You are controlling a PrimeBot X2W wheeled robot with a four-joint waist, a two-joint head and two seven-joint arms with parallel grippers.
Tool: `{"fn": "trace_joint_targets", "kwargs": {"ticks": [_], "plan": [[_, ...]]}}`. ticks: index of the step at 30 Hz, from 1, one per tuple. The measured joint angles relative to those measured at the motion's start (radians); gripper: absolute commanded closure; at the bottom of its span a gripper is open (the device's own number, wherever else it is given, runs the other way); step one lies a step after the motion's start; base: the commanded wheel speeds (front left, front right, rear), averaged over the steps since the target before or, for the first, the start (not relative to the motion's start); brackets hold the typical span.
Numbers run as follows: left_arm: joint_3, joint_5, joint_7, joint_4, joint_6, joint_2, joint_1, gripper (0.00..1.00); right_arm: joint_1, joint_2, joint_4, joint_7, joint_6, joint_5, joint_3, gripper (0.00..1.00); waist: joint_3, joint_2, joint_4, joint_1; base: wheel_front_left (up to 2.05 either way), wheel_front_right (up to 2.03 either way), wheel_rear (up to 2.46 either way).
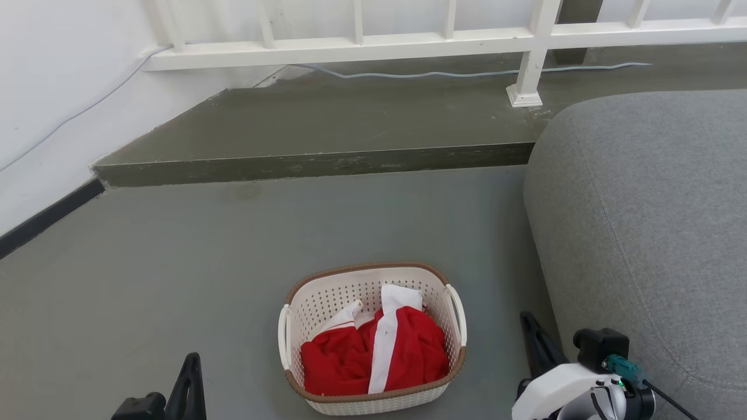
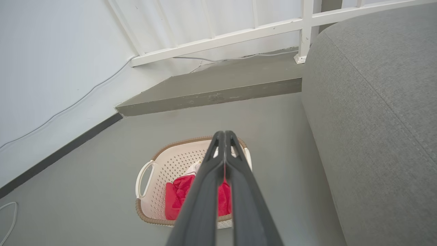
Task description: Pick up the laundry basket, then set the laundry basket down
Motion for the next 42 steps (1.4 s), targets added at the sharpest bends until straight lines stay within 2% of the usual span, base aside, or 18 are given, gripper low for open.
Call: {"fn": "trace_joint_targets", "kwargs": {"ticks": [42], "plan": [[0.083,-0.493,0.123,0.021,-0.076,-0.009,-0.043,1.0,-0.007,0.007,-0.049,0.114,0.082,0.467,-0.174,1.0,0.011,0.0,-0.005,0.0,0.0,0.0,0.0]]}}
